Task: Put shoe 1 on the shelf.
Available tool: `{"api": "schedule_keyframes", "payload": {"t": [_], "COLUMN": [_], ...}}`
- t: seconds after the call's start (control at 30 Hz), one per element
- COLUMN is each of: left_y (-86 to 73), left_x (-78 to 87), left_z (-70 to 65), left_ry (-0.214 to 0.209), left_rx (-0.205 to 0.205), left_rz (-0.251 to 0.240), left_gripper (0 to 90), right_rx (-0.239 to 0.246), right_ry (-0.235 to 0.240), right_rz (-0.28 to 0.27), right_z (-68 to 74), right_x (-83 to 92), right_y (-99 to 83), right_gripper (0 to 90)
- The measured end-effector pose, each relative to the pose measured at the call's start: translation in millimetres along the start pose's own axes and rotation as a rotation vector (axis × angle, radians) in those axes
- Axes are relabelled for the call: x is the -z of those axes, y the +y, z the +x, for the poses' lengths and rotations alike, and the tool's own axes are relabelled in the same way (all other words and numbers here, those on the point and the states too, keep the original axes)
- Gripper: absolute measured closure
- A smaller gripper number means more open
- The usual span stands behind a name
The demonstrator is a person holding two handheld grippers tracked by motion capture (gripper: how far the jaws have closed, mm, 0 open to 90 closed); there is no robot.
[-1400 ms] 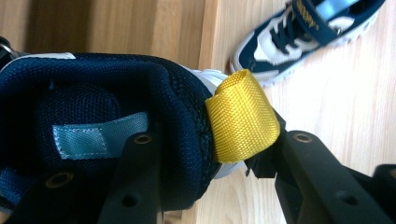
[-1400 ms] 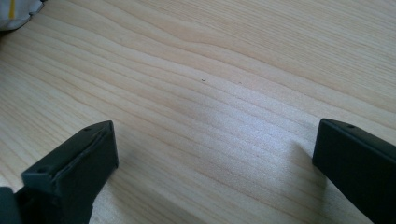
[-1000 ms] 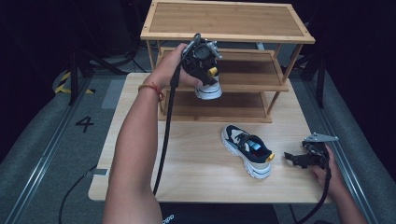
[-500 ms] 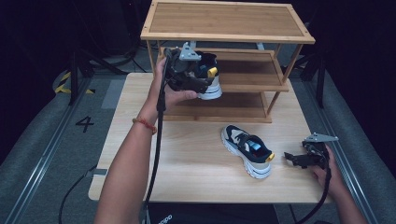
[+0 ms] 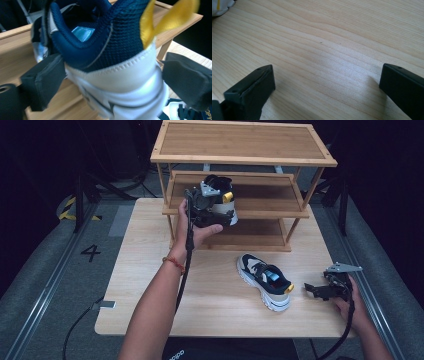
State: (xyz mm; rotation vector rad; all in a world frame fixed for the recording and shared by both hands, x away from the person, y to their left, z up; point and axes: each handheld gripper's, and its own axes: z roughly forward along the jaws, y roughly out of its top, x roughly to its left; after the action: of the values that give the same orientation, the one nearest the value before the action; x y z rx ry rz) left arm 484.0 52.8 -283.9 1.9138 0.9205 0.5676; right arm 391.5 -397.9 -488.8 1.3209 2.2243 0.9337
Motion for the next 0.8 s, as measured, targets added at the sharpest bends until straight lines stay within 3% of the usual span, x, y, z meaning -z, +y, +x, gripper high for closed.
{"api": "schedule_keyframes", "payload": {"t": [0.07,0.2,0.4,0.47,0.5,0.57,0.67,0.7,0.8], "left_y": [2.2,8.4,16.2,17.0,18.7,19.2,21.7,22.7,22.0], "left_x": [-4.7,-12.9,-33.6,-36.1,-41.2,-43.3,-48.2,-48.9,-50.6], "left_z": [4.3,7.4,13.9,15.7,21.0,23.0,30.2,35.0,40.0], "left_ry": [-0.006,0.002,0.039,0.035,0.015,0.006,-0.011,-0.016,-0.047], "left_rx": [0.002,-0.042,-0.046,-0.052,-0.074,-0.059,-0.063,-0.091,-0.083], "left_rz": [0.0,0.008,0.01,0.015,0.011,0.01,0.012,0.019,0.014], "left_gripper": [5.3,6.7,7.0,7.4,7.5,7.7,7.7,7.7,7.7], "right_rx": [0.0,0.0,0.0,0.0,-0.002,-0.002,-0.002,-0.002,-0.002], "right_ry": [0.0,0.001,0.001,0.001,0.002,0.002,0.002,0.002,0.002], "right_rz": [0.0,0.0,0.0,0.0,-0.001,-0.001,-0.002,-0.002,-0.001], "right_z": [0.1,0.1,0.2,0.2,0.3,0.3,0.3,0.3,0.3], "right_x": [0.0,0.1,0.3,0.3,0.5,0.5,0.5,0.5,0.5], "right_y": [0.0,-0.1,-0.3,-0.4,-0.4,-0.4,-0.4,-0.4,-0.4], "right_gripper": [0.3,0.3,0.3,0.3,0.3,0.3,0.4,0.3,0.3]}}
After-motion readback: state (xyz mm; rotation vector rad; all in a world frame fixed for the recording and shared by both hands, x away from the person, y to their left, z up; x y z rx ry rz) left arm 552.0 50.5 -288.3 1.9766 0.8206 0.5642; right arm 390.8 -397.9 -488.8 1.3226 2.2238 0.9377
